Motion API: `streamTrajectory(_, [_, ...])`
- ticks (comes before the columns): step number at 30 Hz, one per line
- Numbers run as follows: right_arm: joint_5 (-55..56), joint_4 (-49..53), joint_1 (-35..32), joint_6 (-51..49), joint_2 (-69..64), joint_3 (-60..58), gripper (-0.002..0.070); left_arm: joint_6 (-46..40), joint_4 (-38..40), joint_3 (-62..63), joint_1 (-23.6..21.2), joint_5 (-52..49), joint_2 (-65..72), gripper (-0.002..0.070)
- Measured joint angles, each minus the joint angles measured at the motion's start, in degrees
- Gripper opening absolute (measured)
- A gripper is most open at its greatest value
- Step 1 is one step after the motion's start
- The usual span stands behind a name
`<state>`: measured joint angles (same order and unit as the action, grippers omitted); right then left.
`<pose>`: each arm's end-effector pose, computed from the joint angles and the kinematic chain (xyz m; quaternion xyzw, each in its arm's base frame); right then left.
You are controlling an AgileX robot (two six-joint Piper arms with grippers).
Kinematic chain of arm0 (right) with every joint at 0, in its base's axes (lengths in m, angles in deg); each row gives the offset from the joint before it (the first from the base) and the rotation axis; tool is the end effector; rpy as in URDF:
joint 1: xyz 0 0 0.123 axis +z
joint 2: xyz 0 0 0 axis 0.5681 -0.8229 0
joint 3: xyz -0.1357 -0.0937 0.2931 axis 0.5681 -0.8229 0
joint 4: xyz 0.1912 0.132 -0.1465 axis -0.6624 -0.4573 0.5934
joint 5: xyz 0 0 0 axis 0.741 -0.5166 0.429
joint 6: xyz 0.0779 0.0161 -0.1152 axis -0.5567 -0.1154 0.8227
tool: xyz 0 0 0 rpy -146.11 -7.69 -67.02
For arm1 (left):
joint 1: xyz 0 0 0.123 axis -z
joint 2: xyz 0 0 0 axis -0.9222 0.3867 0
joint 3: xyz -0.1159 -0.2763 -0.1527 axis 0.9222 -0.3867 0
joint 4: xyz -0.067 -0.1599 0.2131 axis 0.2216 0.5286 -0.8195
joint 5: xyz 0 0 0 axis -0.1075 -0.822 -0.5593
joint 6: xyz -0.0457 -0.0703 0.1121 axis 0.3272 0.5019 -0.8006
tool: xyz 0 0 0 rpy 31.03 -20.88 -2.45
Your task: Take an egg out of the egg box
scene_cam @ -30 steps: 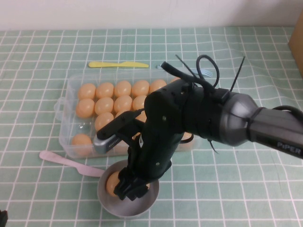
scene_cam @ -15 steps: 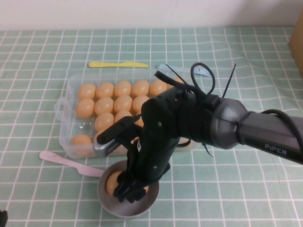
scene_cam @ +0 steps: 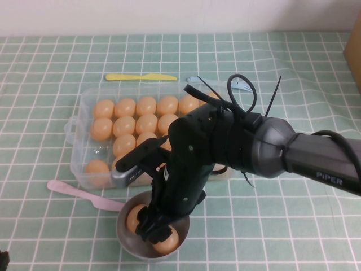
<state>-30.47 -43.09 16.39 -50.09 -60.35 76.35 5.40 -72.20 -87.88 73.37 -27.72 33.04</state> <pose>0.2806 0.3811 0.2010 -0.4212 0.8942 0.1270 0.0831 0.0702 -0.0122 0.1560 0.0896 0.8001 -0.0177 0.5928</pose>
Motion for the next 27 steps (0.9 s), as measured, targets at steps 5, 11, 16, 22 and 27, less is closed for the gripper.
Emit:
streamTrajectory(5, [0.0, 0.1, 0.0, 0.0, 3.0, 0.0, 0.0522, 0.0, 0.0, 0.0, 0.0, 0.0, 0.0, -0.0004])
streamTrajectory(11, [-3.5, 0.8, 0.8, -0.2, 13.0, 0.0, 0.0374, 0.0, 0.0, 0.0, 0.0, 0.0, 0.0, -0.0004])
streamTrajectory(16, [-6.0, 0.8, 1.4, -0.2, 20.6, -4.3, 0.009, 0.0, 0.0, 0.0, 0.0, 0.0, 0.0, -0.0004])
streamTrajectory(22, [-6.3, 1.4, 1.4, -0.2, 32.0, -16.1, -0.0006, 0.0, 0.0, 0.0, 0.0, 0.0, 0.0, -0.0004])
streamTrajectory(27, [-6.7, 3.1, 1.4, 0.0, 42.0, -24.6, -0.0014, 0.0, 0.0, 0.0, 0.0, 0.0, 0.0, -0.0004])
